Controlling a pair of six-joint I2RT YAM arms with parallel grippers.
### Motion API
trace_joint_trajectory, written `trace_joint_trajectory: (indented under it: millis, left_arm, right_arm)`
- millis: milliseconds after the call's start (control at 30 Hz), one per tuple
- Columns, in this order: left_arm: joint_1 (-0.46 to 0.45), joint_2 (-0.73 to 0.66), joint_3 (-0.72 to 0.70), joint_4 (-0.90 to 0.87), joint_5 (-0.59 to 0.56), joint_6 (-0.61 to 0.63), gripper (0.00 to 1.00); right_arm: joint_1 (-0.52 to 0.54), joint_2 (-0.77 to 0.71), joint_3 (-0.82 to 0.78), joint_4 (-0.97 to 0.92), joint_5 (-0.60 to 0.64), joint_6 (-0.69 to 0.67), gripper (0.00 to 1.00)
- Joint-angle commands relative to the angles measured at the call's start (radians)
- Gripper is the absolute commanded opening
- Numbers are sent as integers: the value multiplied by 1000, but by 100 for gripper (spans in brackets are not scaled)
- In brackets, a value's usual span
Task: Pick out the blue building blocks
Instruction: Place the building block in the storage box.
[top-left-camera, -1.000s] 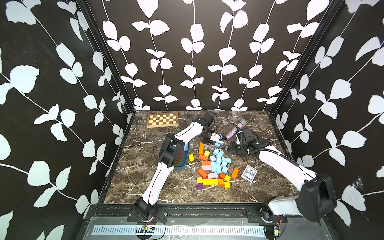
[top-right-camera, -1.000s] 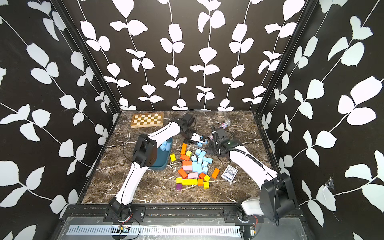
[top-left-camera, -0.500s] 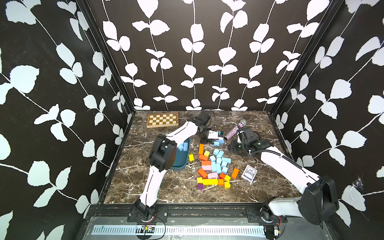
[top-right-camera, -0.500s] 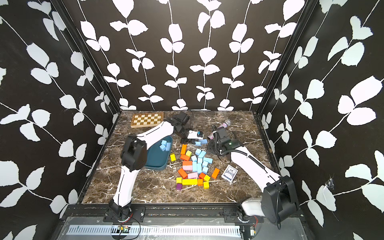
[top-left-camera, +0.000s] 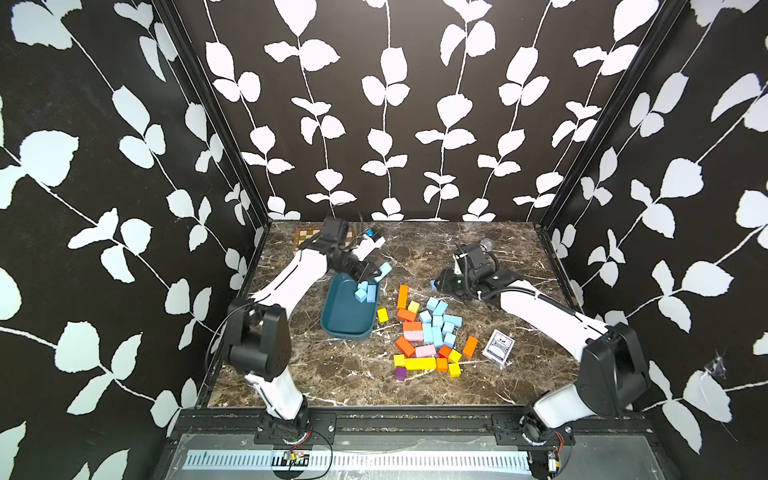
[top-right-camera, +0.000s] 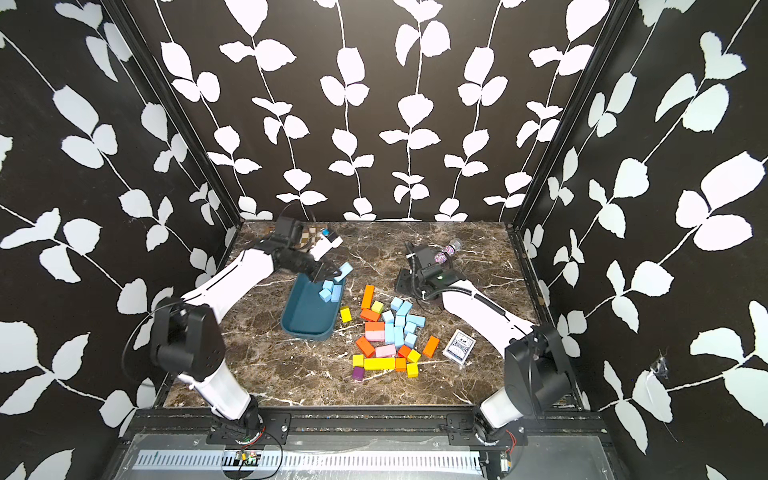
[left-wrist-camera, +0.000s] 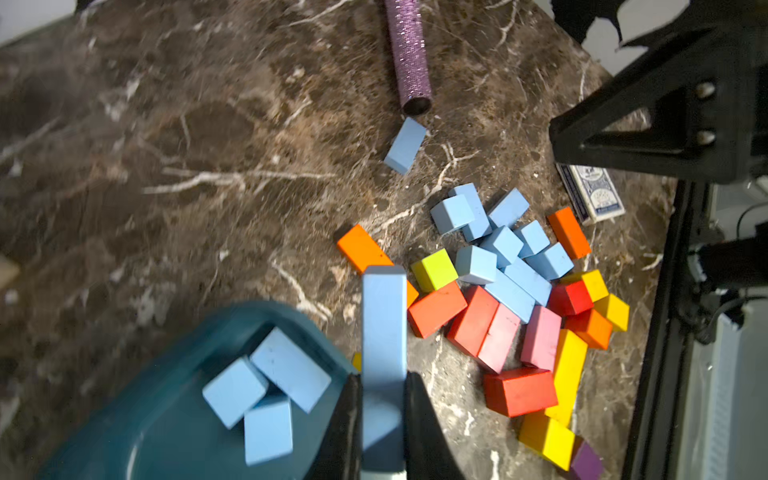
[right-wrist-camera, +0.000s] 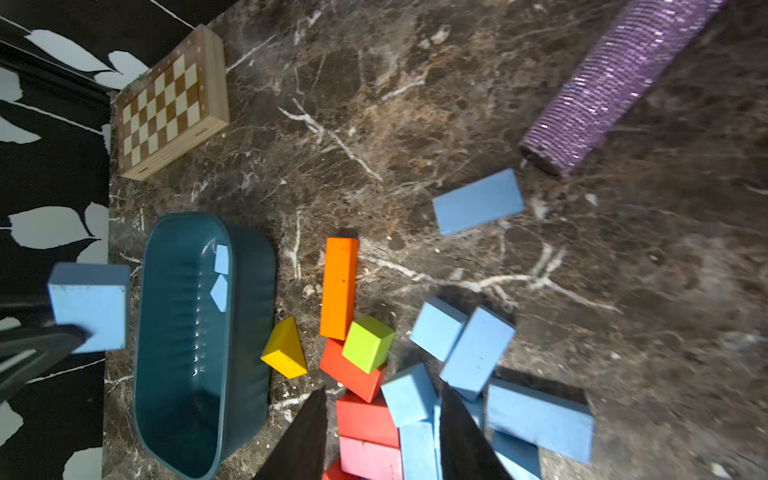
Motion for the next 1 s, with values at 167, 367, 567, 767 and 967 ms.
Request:
trace_joint_trajectory:
  millis: [167, 367, 567, 767, 967]
  left_arm:
    - [121, -201, -250, 132, -25, -319, 2]
    - [189, -215, -327, 143, -70, -396, 3]
    - [199, -173, -399, 235, -81, -455, 4]
    - [199, -89, -370, 273, -113, -422, 5]
    - [199, 2, -308, 261, -124, -418, 7]
  right_arm:
    - [64, 52, 42, 90, -13, 40, 43]
    - [93, 86, 20, 133, -2, 57, 43]
    - [118, 89, 14, 135, 10, 63, 43]
    - [132, 68, -19, 123, 40, 69, 43]
    - [136, 16, -41, 114, 62, 77, 43]
